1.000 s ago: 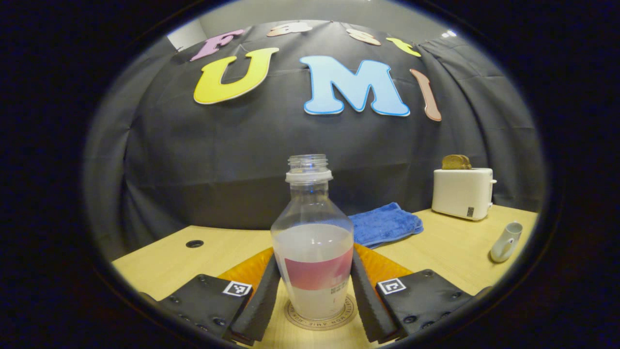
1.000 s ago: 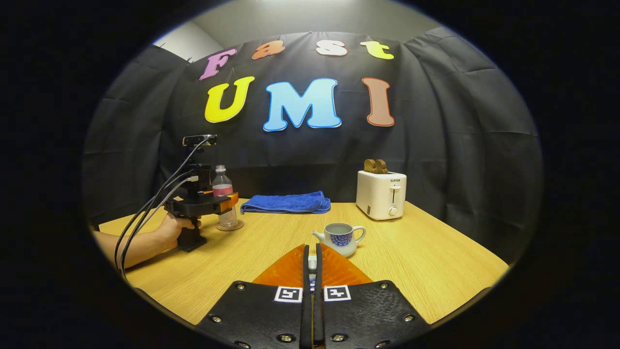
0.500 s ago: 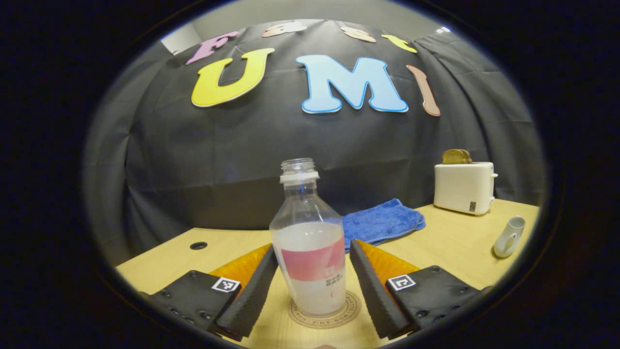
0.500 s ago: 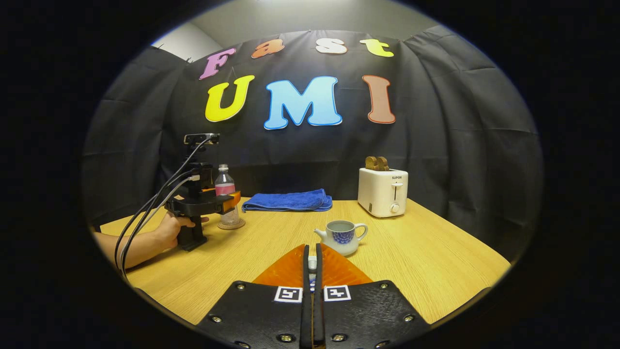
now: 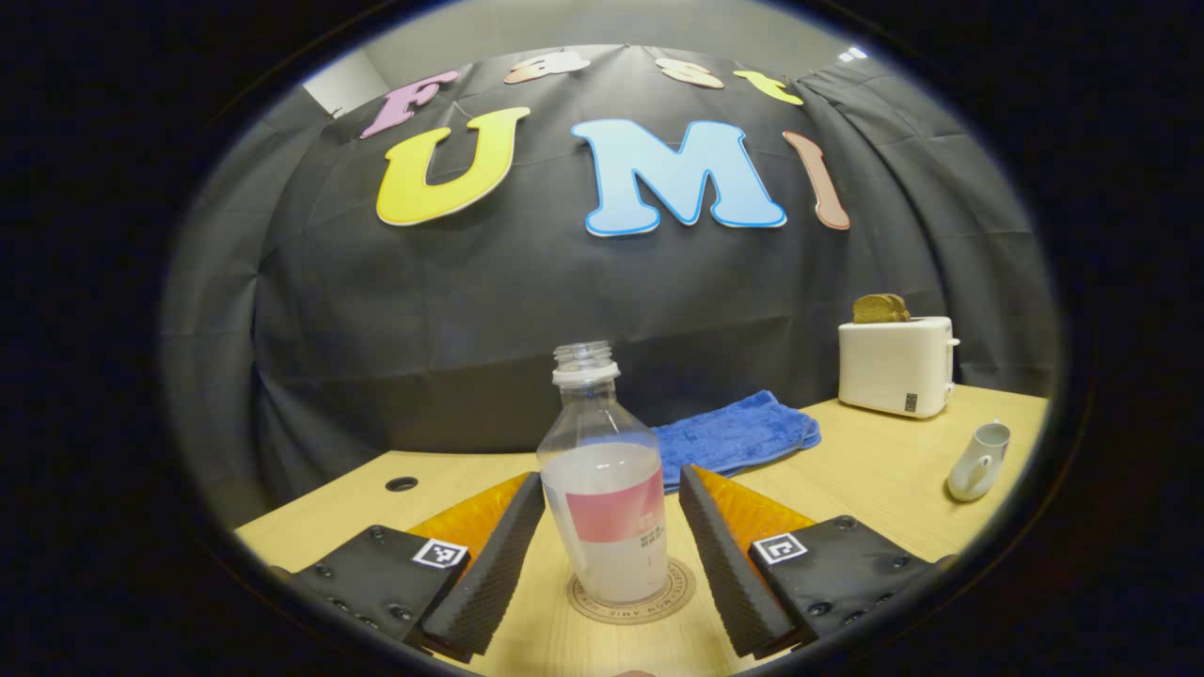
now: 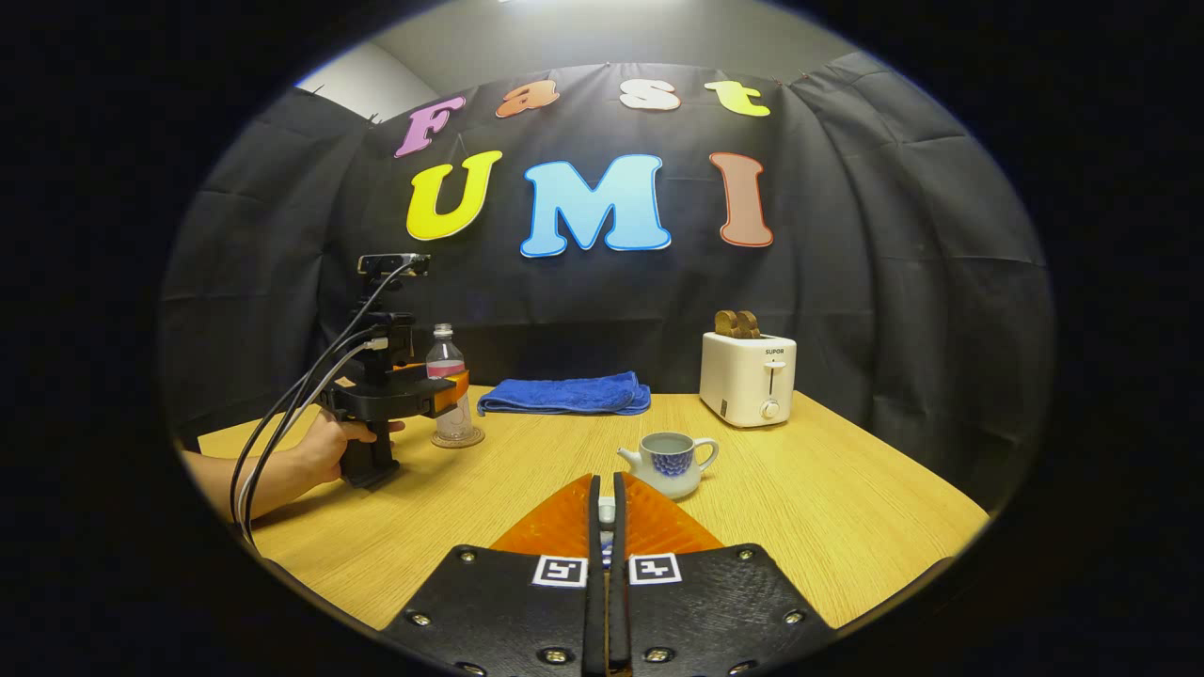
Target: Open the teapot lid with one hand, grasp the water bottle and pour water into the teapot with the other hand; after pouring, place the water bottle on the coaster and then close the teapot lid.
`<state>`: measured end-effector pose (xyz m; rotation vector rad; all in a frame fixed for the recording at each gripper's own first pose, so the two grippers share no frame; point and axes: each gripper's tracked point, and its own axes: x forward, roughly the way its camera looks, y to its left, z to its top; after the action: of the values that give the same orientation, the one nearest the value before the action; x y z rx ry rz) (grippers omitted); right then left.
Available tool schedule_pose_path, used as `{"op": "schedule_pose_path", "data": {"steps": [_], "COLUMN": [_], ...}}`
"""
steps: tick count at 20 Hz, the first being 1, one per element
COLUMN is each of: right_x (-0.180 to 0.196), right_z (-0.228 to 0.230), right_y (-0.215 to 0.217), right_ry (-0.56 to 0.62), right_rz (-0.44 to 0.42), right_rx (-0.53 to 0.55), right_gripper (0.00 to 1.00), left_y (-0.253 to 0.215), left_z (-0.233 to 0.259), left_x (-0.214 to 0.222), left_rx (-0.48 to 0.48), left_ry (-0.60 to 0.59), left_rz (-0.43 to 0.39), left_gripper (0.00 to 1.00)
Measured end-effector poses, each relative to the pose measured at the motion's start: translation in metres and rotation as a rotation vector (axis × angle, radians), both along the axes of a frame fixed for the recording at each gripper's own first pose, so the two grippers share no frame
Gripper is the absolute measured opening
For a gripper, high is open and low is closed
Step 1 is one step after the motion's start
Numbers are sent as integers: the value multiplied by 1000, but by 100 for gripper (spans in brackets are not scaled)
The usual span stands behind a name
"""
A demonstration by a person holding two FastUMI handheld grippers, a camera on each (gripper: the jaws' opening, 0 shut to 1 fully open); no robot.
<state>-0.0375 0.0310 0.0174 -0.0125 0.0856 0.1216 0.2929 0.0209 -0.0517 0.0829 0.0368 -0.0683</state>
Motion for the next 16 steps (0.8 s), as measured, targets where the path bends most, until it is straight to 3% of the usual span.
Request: {"op": "schedule_pose_path", "data": {"steps": [5,9,16], "right_x": [7,39,115], "right_z": [9,24,27], "right_y": [-5,-24,-49], "right_ry": [-21,-56,-84], "right_rz": [-8,-58,-165], "right_rx": [-12,1,-8], "right_gripper": [2,2,2], "left_y": [8,7,-38], "left_z": [-1,0,26], "left_x": [-36,-76,-122], "left_rx": [-6,-40,-69], "left_ry": [6,24,-50], "left_rz": [29,41,-61], "left_gripper": [100,100,100]}}
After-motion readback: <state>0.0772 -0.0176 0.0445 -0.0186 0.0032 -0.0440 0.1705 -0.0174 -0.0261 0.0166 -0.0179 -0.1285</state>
